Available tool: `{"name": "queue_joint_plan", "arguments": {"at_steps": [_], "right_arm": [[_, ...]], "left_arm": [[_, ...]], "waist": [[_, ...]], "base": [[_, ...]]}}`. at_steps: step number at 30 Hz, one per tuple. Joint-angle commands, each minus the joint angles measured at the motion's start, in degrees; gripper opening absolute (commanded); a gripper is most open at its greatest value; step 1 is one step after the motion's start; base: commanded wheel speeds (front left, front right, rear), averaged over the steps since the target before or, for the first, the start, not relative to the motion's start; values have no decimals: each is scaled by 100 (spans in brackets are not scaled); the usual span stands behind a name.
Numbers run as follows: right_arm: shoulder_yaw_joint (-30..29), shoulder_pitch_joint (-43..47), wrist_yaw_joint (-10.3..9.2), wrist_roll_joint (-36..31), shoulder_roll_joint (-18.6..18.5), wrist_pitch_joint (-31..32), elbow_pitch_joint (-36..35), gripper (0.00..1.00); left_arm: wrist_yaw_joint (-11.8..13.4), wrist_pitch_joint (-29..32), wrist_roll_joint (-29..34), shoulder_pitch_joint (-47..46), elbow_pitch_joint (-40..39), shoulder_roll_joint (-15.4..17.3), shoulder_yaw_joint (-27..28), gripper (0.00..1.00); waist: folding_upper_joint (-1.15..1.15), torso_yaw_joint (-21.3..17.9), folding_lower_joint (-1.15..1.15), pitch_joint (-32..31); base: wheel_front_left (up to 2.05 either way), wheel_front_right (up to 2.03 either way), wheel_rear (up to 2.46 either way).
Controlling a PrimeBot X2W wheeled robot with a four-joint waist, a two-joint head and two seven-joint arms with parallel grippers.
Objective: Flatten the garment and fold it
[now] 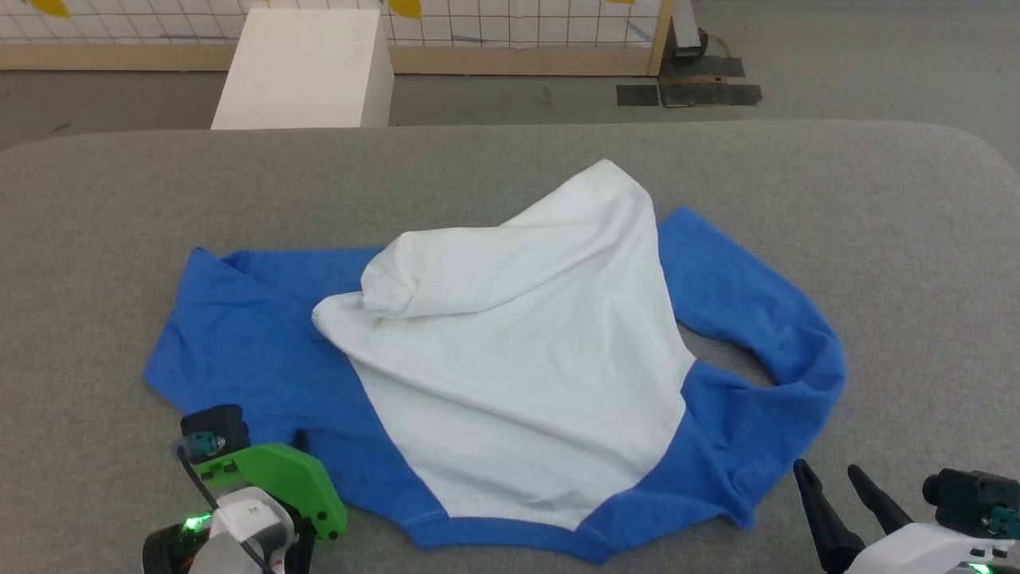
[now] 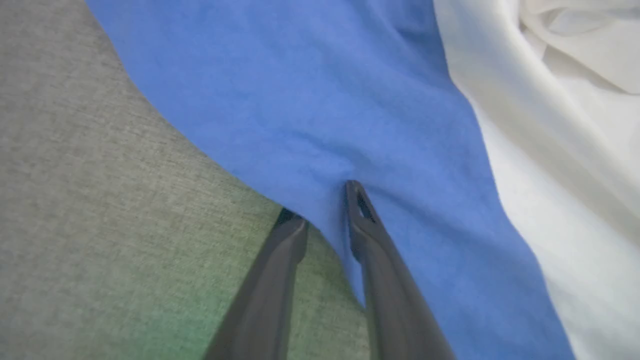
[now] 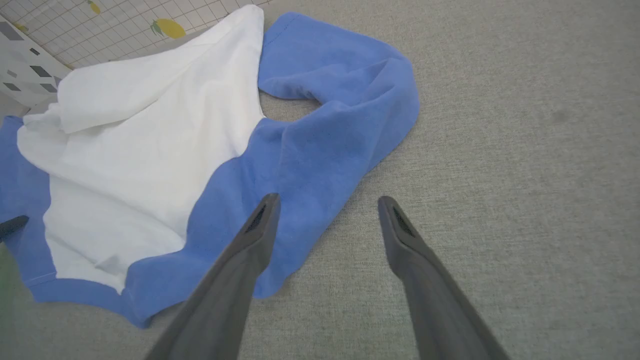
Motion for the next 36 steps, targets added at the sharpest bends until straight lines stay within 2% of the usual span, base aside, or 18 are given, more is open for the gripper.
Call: {"name": "queue_joint_plan", "arguments": {"at_steps": [1, 10, 20, 30, 31, 32, 34, 36], "right_arm": [[14, -93, -8, 96, 12, -50, 38, 100], [-12, -111, -8, 496, 12, -12, 367, 100], [-6, -639, -8, 766, 12, 346, 1239, 100], [94, -1181, -8, 242, 13, 1213, 2083, 100], [110, -1199, -8, 248, 13, 1260, 2083, 64], [112, -1213, -8, 255, 13, 1281, 2067, 24], [133, -1201, -8, 267, 13, 1287, 2016, 0], [144, -1146, -8, 291, 13, 1204, 1889, 0]], "left_arm": [[12, -96, 17, 74, 81, -43, -19, 0], [237, -947, 29, 444, -244, 78, 304, 0], [232, -1075, -10, 551, -313, 116, 289, 0], [167, -1082, -80, 488, -287, 53, 133, 0], [162, -1082, -83, 482, -277, 53, 123, 0], [154, -1081, -89, 478, -263, 53, 112, 0], [148, -1090, -92, 481, -246, 56, 94, 0], [131, -1139, -100, 492, -267, 55, 82, 0]], "waist": [[0, 2, 0, 1], [0, 221, 0, -53], [0, 462, 0, -35], [0, 561, 0, 102], [0, 570, 0, 105], [0, 579, 0, 104], [0, 593, 0, 78], [0, 601, 0, 36]], "base": [[0, 0, 0], [0, 0, 0], [0, 0, 0], [0, 0, 0], [0, 0, 0], [0, 0, 0], [0, 0, 0], [0, 0, 0]]}}
